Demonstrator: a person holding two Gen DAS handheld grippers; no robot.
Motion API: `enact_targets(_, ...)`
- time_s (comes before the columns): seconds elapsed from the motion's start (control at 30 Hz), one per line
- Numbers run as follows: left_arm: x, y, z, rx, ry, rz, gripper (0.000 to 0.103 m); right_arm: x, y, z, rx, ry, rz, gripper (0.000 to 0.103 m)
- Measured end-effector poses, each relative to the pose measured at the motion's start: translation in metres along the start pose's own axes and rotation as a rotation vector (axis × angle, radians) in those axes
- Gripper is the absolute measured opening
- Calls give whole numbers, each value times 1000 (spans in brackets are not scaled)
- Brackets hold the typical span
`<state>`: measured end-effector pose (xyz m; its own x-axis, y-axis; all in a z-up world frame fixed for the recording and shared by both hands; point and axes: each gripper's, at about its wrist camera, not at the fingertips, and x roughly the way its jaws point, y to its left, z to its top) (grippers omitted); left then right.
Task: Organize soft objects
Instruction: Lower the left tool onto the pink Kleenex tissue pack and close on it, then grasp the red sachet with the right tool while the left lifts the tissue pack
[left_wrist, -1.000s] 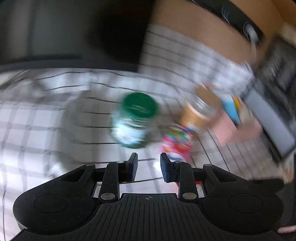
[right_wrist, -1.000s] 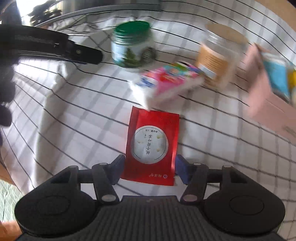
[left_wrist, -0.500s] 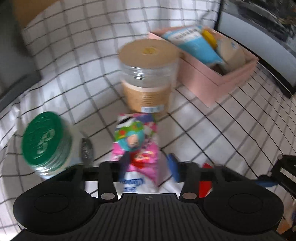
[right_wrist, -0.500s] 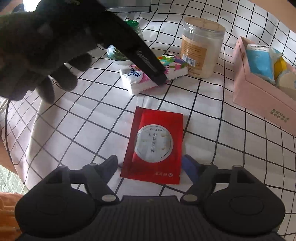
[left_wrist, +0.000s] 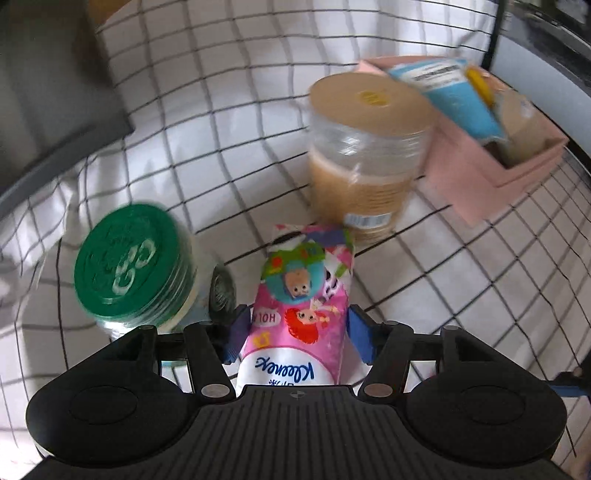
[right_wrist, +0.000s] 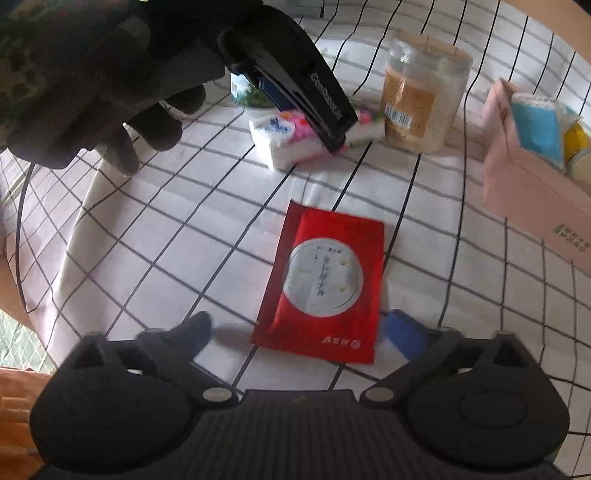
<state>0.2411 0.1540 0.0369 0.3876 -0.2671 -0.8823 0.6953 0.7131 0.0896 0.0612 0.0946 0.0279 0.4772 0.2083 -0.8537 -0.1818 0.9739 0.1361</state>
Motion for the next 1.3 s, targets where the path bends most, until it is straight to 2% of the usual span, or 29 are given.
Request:
enact_targets(0.13, 5, -6, -3, 32, 0, 31, 64, 0, 1, 1, -12, 6, -1, 103)
enact_targets(0.27, 8, 1, -3, -74, 2, -25, 64, -3, -5, 2, 17, 1, 12, 100)
enact_targets(0.4, 6, 1, -6, -111, -15, -54, 66, -4, -15, 3, 66, -11, 2, 100)
enact_targets(0.6, 9, 11, -1, -211, -25, -81, 67, -4, -15, 2, 74, -15, -13, 98)
enact_targets(0.67, 11, 10, 0, -209, -23, -78, 68, -5, -19, 3, 94, -24, -20, 94)
enact_targets(0.73, 12, 7, 1, -197, -23, -81, 78, -4, -21, 5, 106, -28, -28, 92)
enact_targets(0.8, 15, 1, 2, -181, -16, -91, 89, -2, -18, 7, 82, -29, -57, 86)
enact_targets(0.83, 16, -2, 3, -171, -11, -89, 91, -2, -15, 8, 56, -36, -64, 79)
enact_targets(0.87, 16, -4, 3, -162, -6, -78, 90, -4, -12, 9, 46, -41, -54, 68)
enact_targets(0.97, 13, -5, -1, -142, -12, -92, 81, -7, -5, 10, -4, -44, -45, 63)
enact_targets(1.03, 8, -3, -6, -127, -31, -70, 58, -9, -8, 9, 7, -52, -39, 58)
enact_targets(1.17, 4, 12, -13, -207, -38, -124, 56, -12, -14, 11, 23, -52, -37, 51)
enact_targets(1.3, -1, 14, -14, -235, -24, -108, 54, -13, -22, 15, 25, -44, -22, 48)
